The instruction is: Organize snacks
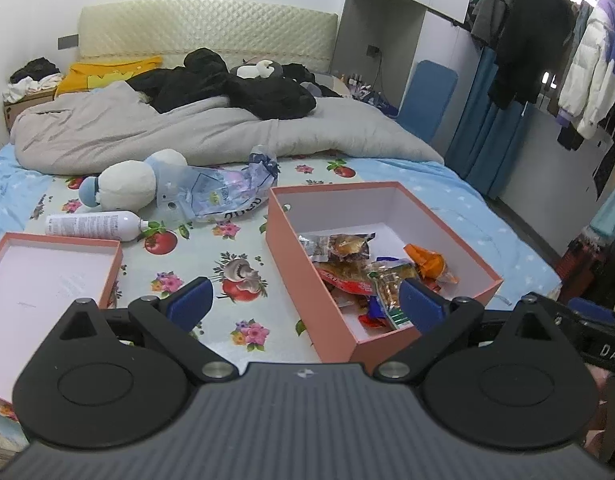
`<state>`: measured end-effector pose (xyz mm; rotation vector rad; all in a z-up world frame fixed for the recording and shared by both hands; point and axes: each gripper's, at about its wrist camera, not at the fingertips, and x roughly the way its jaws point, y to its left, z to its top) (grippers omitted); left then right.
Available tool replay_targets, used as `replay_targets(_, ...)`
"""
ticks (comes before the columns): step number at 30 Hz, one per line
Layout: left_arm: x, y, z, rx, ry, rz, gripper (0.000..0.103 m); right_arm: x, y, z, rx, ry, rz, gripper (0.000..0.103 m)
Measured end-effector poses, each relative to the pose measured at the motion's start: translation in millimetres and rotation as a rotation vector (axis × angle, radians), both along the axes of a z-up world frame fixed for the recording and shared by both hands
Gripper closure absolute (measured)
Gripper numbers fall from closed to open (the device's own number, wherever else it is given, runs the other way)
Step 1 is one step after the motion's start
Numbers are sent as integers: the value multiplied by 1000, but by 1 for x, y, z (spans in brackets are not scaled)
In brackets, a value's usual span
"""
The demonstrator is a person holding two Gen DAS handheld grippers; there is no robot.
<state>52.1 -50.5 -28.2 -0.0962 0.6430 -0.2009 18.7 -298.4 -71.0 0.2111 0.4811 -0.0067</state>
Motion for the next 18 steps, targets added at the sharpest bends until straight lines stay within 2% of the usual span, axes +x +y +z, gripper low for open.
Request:
replay_targets(4,2,-1,0,-2,4,2,2,1,0,-1,-19,14,-7,0)
replay_targets(18,4,-10,1,1,3,-23,1,2,-5,-3,8,22,-14,0)
